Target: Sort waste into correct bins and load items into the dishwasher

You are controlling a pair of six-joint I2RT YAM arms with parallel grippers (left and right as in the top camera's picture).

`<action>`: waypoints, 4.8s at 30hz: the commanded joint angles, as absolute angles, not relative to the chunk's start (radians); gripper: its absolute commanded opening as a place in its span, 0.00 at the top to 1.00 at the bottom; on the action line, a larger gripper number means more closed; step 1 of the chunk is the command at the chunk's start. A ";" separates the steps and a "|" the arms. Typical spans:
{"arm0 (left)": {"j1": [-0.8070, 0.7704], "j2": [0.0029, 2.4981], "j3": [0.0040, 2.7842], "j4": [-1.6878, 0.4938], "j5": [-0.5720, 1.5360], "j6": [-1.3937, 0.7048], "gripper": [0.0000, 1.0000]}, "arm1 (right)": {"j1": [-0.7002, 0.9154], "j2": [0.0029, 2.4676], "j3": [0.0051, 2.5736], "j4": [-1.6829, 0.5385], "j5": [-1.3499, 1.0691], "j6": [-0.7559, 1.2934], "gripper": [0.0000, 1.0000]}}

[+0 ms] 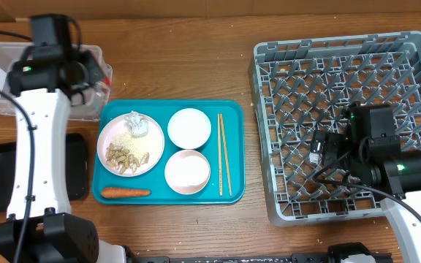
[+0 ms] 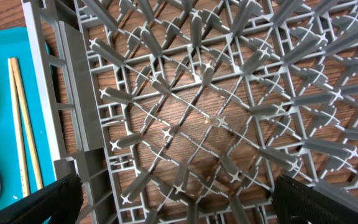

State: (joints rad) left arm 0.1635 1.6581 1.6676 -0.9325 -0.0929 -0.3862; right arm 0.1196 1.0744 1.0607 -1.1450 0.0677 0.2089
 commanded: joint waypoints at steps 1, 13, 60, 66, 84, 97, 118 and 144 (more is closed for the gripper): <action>0.226 1.680 1.684 -0.844 -0.160 -0.390 0.96 | 0.123 1.072 1.092 -1.139 0.082 0.209 0.00; 0.290 1.845 1.684 -0.793 -0.167 -0.389 0.59 | 0.123 1.072 1.092 -1.140 0.081 0.210 0.00; -0.027 2.106 1.591 -1.171 -0.036 -0.389 0.96 | 0.123 1.072 1.092 -1.195 0.082 0.210 0.00; -0.027 2.094 1.628 -1.203 -0.060 -0.389 0.96 | 0.123 1.072 1.092 -1.195 0.082 0.210 0.00; 0.035 1.831 1.875 -1.314 -0.175 -0.363 0.96 | 0.123 1.072 1.092 -1.191 0.089 0.210 0.00; 0.261 1.911 1.874 -1.070 -0.171 -0.393 0.96 | 0.123 1.072 1.092 -1.188 0.089 0.210 0.00; 0.220 1.895 1.882 -1.224 0.148 -0.339 0.47 | 0.123 1.072 1.092 -1.188 0.089 0.210 0.00; -0.493 1.519 1.730 -1.648 -0.115 -0.536 0.46 | 0.122 1.072 1.092 -1.235 0.105 0.210 0.00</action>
State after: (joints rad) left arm -0.4488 1.5620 1.7832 -1.6718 -0.0017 -0.4225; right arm 0.1196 1.0744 1.0611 -1.2419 0.0937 0.2089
